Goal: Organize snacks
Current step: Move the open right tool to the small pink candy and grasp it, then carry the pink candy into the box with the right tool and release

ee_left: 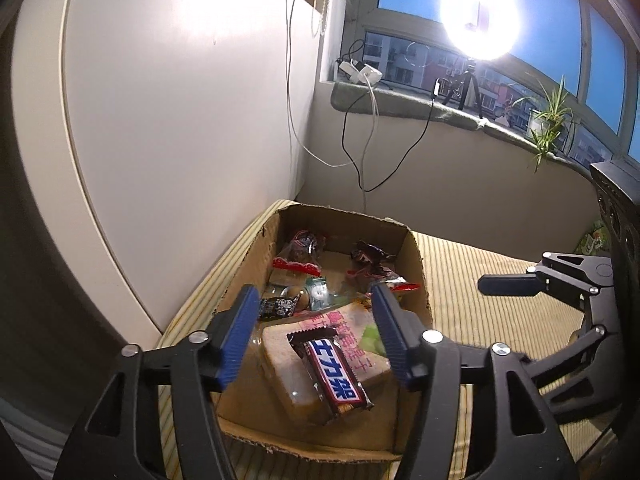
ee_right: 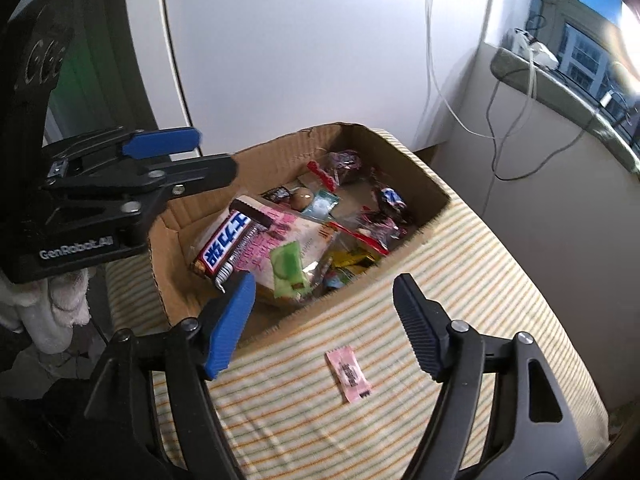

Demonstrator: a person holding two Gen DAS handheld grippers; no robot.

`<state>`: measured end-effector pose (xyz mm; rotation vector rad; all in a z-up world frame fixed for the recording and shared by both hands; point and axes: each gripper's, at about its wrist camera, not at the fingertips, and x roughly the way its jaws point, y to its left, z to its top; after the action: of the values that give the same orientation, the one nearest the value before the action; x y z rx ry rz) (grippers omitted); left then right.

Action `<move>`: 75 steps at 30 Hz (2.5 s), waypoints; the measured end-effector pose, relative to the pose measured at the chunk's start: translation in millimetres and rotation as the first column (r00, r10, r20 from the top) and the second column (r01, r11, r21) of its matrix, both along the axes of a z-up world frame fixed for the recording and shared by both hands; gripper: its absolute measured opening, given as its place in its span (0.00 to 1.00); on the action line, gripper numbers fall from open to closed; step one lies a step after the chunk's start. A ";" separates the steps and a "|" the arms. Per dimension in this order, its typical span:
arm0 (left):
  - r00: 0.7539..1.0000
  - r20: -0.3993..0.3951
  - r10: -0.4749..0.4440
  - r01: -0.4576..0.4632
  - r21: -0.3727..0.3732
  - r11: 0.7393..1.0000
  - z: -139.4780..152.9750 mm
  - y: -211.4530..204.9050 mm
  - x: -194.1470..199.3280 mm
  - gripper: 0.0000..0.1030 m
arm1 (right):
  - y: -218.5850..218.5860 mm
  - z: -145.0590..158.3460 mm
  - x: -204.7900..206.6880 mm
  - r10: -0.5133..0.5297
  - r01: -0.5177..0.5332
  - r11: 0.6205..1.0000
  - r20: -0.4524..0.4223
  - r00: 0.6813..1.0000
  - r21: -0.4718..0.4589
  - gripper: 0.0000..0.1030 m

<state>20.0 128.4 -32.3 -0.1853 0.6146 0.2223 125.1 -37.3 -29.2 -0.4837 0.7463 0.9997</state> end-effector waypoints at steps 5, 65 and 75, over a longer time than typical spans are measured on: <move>1.000 0.008 0.010 -0.010 -0.001 1.000 0.4 -1.1 -11.2 0.66 | -23.7 -3.3 9.8 -0.056 0.056 0.998 0.012 0.998 0.016 0.81; 0.997 -0.070 0.036 -0.038 -0.029 0.999 -29.3 -24.0 -70.0 0.66 | -17.5 -79.8 9.5 -0.008 -0.015 0.984 -0.127 0.992 -0.177 0.21; 0.998 -0.066 0.024 -0.026 -0.034 0.999 -29.5 -26.4 -68.1 0.66 | -27.1 -68.6 9.6 -0.037 0.020 0.989 -0.113 0.993 -0.146 0.21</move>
<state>-48.1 101.9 -61.8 -0.2202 0.6823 0.2428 134.7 -64.4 -97.8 -0.5426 0.9320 0.9566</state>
